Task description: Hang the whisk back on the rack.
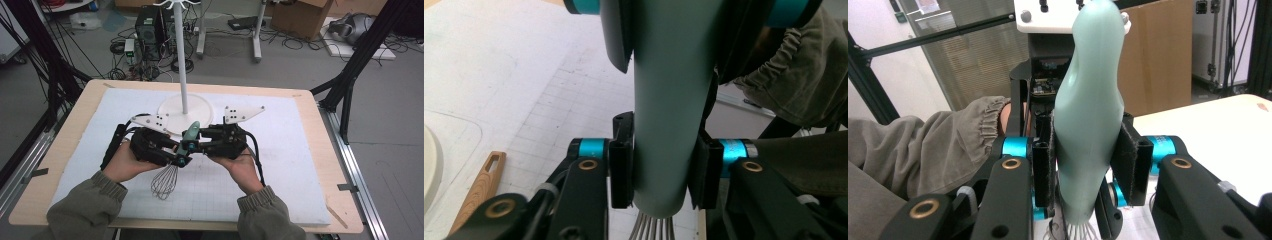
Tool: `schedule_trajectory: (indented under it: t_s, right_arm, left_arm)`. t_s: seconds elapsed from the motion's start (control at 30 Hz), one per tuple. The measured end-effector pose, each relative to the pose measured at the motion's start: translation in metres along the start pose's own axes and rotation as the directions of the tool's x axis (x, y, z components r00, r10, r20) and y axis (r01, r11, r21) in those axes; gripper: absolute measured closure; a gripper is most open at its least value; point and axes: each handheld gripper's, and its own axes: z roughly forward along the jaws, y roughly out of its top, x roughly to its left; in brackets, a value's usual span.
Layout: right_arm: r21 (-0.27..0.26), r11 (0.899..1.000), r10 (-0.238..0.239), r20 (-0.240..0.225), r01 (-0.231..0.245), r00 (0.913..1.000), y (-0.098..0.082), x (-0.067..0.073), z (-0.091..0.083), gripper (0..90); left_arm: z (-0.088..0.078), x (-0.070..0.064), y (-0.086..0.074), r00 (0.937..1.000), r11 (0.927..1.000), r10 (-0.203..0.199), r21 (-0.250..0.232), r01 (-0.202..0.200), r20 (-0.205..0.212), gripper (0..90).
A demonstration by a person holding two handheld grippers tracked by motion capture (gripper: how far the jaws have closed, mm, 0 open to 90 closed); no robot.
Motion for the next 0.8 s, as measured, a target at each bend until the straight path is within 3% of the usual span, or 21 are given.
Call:
schedule_trajectory:
  t_s: [0.33, 0.47, 0.53, 0.67, 0.8]
  right_arm:
    - [-0.038, 0.999, 0.01, 0.027, -0.009, 0.9996, -0.0016, 0.0, 0.0018, 64.5]
    - [-0.038, 0.999, 0.012, 0.005, -0.012, 0.9999, -0.0015, -0.0009, 0.0033, 65.5]
    - [-0.018, 1.0, -0.01, -0.003, 0.009, 0.9999, -0.0007, 0.0, 0.0034, 65.5]
    - [0.005, 0.999, -0.04, -0.021, 0.04, 0.999, 0.0005, 0.0011, 0.0046, 65.6]
    - [0.006, 0.999, -0.047, -0.022, 0.048, 0.9986, 0.001, 0.002, 0.0058, 65.5]
  left_arm:
    - [-0.0005, -0.0023, 0.0003, 0.9988, 0.9994, -0.005, -0.034, 0.003, -0.048, 69.0]
    - [0.0003, 0.0, -0.001, 0.9997, 0.999, -0.026, -0.035, 0.026, -0.001, 67.6]
    - [-0.0012, -0.0001, -0.0008, 0.9994, 0.9981, -0.029, -0.053, 0.03, 0.019, 58.9]
    - [-0.0037, 0.0004, -0.0003, 0.9988, 0.9972, -0.032, -0.067, 0.035, 0.038, 64.2]
    - [-0.0026, -0.0007, -0.0004, 0.9995, 0.9981, -0.021, -0.057, 0.023, 0.024, 67.3]
